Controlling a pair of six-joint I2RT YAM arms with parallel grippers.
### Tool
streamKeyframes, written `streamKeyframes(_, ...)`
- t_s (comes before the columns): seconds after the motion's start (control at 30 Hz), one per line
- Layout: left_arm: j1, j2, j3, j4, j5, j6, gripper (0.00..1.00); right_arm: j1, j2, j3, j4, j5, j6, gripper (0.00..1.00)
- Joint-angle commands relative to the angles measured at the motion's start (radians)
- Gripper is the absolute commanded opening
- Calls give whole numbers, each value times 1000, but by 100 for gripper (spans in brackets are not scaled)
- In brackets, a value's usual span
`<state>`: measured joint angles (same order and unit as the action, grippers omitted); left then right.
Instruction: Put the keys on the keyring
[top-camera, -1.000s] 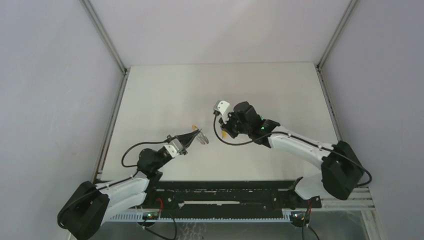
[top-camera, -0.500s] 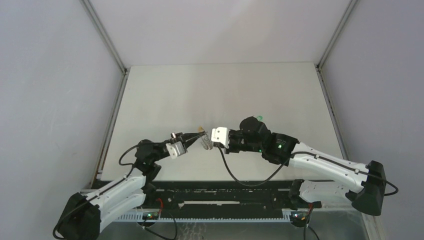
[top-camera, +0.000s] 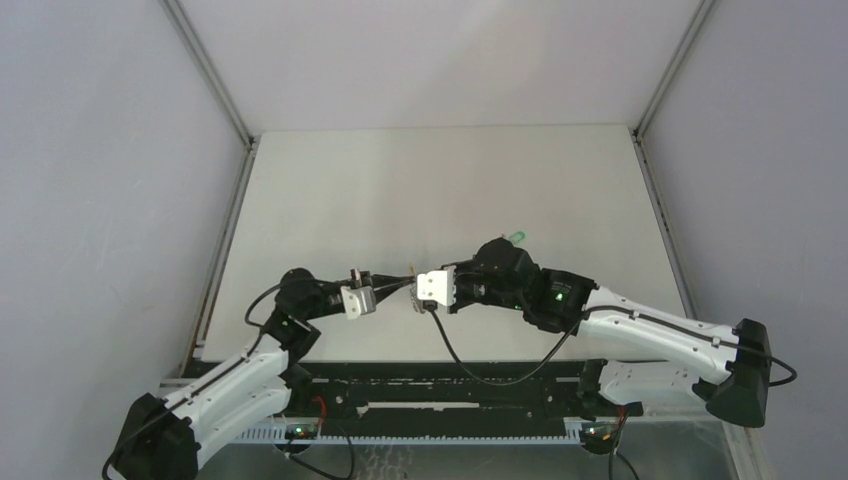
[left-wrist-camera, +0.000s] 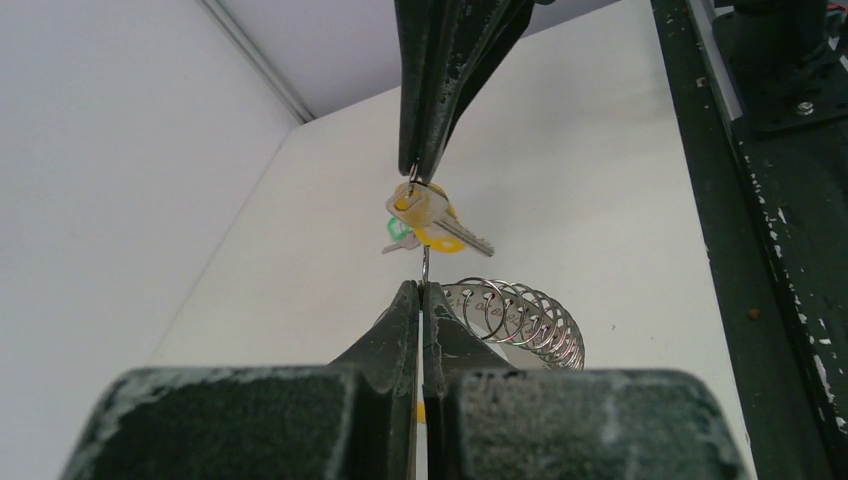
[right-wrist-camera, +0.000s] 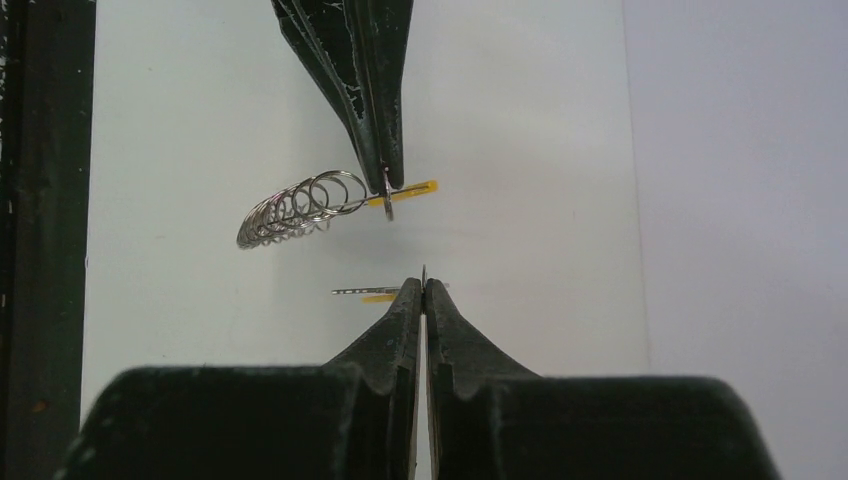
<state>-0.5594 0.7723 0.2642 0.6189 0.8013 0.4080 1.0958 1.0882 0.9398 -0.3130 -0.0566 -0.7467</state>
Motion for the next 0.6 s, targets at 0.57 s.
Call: streamKeyframes(0.57,6,24,82,-15,16,-6,0,48,90,84,-21,-1,-54,0)
